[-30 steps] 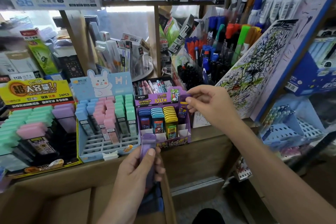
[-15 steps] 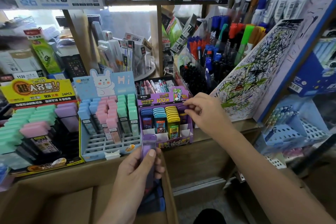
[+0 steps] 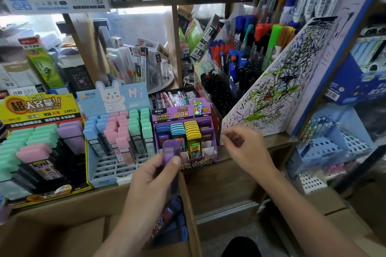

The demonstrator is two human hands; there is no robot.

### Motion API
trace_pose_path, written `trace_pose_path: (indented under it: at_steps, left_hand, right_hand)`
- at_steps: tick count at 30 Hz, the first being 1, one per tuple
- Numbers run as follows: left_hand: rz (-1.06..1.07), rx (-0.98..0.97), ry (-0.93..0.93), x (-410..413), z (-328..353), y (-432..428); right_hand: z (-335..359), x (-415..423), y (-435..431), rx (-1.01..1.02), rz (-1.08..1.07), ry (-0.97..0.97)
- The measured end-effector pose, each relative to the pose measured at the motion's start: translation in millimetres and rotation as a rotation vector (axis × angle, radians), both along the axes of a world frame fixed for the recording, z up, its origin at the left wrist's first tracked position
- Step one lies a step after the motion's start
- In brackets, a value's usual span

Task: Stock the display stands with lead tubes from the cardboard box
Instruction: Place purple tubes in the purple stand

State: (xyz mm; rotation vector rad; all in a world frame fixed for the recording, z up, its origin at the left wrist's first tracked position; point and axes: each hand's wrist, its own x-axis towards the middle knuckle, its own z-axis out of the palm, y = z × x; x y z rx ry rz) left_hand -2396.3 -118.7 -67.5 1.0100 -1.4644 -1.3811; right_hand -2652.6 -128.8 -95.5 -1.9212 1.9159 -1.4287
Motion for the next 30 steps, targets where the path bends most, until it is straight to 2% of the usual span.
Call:
trace_pose_path:
  at_steps: [3,8,12,18,25,30]
  left_hand:
    - [0.01,-0.082,-0.015,-2.7,12.5,-9.3]
    - [-0.059,-0.248,-0.087,-7.1,30.2,-27.7]
    - [-0.063,-0.393,-0.206,-18.6,42.3,-43.5]
    - [-0.119,-0.463,-0.281,-44.4,58.3,-69.9]
    - [-0.152,-0.594,-0.446,-65.6,68.0,-87.9]
    - [-0.177,-0.613,-0.516,-68.7,71.3,-97.5]
  right_hand:
    - [-21.8,-5.5,6.9,0.025,-0.055,0.024]
    - [-51.5,-8.6,14.1,0.062,-0.156,0.172]
    - [-60.4,-6.7,13.3,0.028,-0.19,0.145]
    - [-64.8,-8.6,13.4,0.016,-0.184,0.068]
    - [-68.8,-10.7,13.2,-0.012,-0.174,0.069]
    - [-72.7,-11.5,12.5,-0.036,-0.173,0.084]
